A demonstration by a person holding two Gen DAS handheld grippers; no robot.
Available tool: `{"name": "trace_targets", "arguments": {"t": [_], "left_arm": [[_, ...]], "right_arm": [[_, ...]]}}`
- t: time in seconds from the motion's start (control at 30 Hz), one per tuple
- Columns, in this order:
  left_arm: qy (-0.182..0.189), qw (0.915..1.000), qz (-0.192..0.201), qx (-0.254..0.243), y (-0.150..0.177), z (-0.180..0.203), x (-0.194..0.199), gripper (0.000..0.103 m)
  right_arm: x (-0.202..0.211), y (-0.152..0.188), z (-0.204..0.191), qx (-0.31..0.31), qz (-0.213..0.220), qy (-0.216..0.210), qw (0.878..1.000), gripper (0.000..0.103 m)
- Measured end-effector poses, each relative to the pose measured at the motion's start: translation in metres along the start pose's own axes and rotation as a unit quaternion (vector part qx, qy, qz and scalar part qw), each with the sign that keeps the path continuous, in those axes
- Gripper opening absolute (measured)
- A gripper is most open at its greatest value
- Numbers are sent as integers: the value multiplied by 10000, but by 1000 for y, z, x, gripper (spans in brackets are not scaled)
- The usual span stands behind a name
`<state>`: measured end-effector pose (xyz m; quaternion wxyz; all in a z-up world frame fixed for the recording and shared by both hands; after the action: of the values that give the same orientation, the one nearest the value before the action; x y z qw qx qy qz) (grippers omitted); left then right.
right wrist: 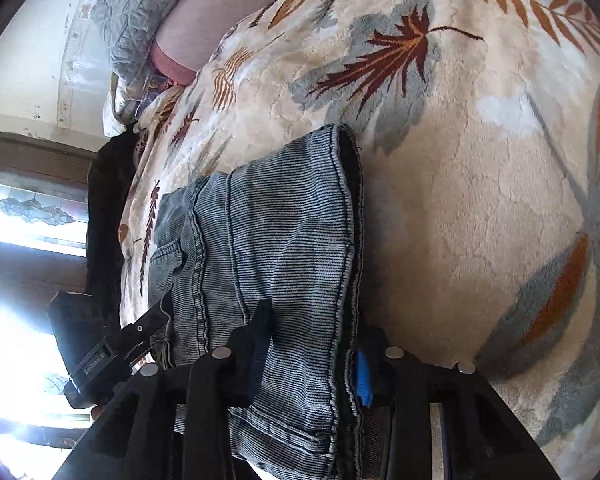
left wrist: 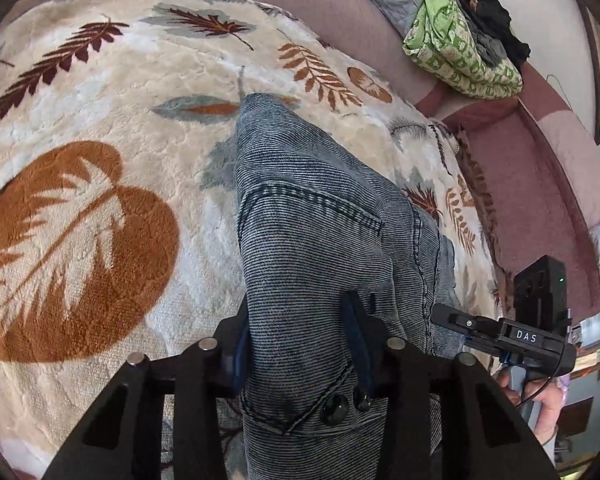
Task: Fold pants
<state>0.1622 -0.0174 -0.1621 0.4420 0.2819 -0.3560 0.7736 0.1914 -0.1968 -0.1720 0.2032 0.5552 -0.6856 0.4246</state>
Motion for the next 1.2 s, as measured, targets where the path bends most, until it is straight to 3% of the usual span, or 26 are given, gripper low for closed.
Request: {"name": "trace_targets", "arguments": {"t": [0.17, 0.47, 0.67, 0.87, 1.2], "left_arm": [[-400, 9972, 271, -567, 2, 12, 12, 27], [-329, 9898, 785, -1146, -15, 52, 62, 24], [-232, 9888, 971, -1114, -59, 65, 77, 24], [-208, 9877, 1093, -1100, -97, 67, 74, 24], [-223, 9898, 959, -1032, -116, 51, 41, 24]], "right_arm": [[12, 0, -16, 370, 251, 275, 9986, 24], [55, -17, -60, 717, 700, 6, 9950, 22], [80, -62, -89, 941, 992, -57, 9906, 20], [73, -102, -99, 1035, 1016, 48, 9894, 20], [40, -127, -82, 835, 859, 81, 9928, 20]]}}
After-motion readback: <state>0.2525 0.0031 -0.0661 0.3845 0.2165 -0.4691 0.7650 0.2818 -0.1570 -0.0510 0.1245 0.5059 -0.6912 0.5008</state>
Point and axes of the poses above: each gripper's, at about its wrist camera, not at the fingertips, and x roughly against the way its jaws point, z to its right, y to its underside, the point moved 10 cm from there along -x, roughly the way its jaws point, and after that the axes turned 8 degrees about x, right-handed, at the moved point
